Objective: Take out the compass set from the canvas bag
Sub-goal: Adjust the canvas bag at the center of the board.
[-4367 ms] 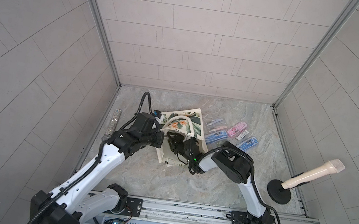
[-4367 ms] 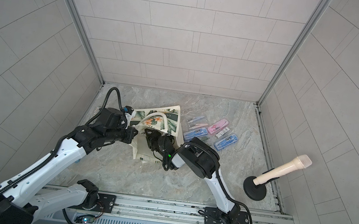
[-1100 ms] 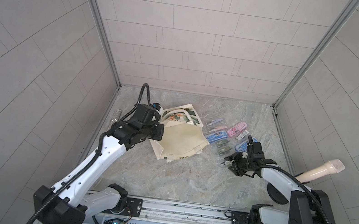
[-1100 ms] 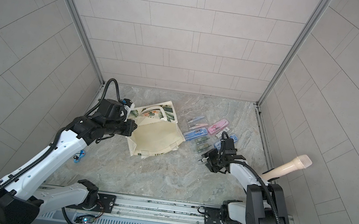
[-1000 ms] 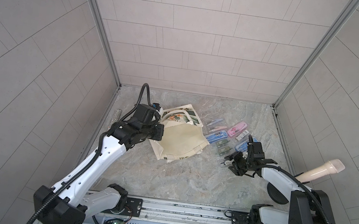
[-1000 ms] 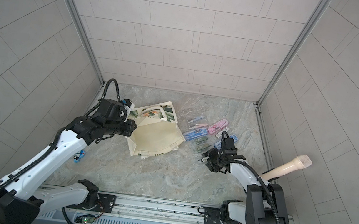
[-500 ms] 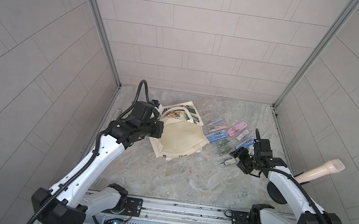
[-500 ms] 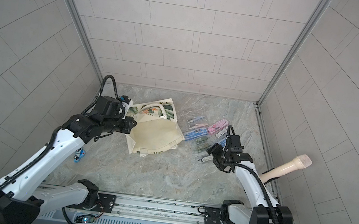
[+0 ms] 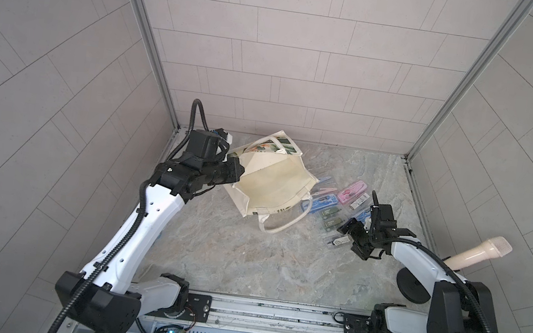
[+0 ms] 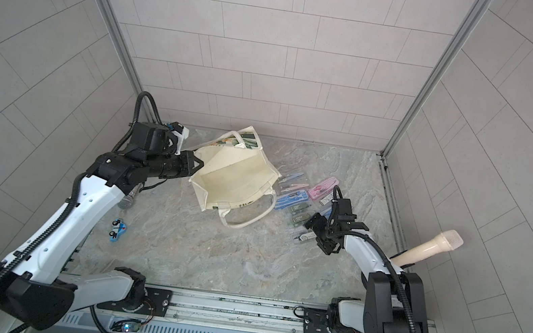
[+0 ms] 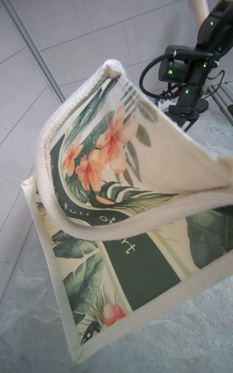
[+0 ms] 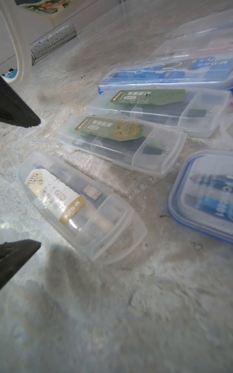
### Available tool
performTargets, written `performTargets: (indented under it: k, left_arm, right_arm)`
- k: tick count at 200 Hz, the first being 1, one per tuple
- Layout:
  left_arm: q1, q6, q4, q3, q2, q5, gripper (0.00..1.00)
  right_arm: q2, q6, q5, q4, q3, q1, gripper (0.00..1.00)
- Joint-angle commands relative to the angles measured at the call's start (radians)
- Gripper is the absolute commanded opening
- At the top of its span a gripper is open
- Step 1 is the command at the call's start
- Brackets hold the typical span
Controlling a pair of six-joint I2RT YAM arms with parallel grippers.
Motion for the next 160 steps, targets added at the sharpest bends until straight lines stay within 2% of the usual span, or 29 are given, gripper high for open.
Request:
performTargets:
  k: [1,45,75,95,160]
  left_arm:
    - [0.035,-0.155,0.140,-0.015,-0.016,0.077,0.00]
    - [0.071,-0.344,0.313,-0.134,-0.039,0.142,0.00]
    - [0.079,-0.424,0.409,-0.192,-0.036,0.169,0.00]
    - [0.084,-0.476,0.470,-0.221,-0.030,0.183,0.00]
    - [0.135,-0.774,0.832,-0.411,0.005,0.211,0.00]
  right_arm:
    - [0.044,0.040,-0.022,0.073,-0.005,-0.005,0.89]
    - [0.096,0.068,-0.035,0.142,0.001,-0.011,0.89]
    - [0.099,0.077,-0.060,0.157,-0.001,-0.027,0.88]
    - [0.061,0.057,-0.055,0.118,-0.001,-0.036,0.88]
    - [-0.114,-0.049,0.015,-0.052,0.004,-0.067,0.87]
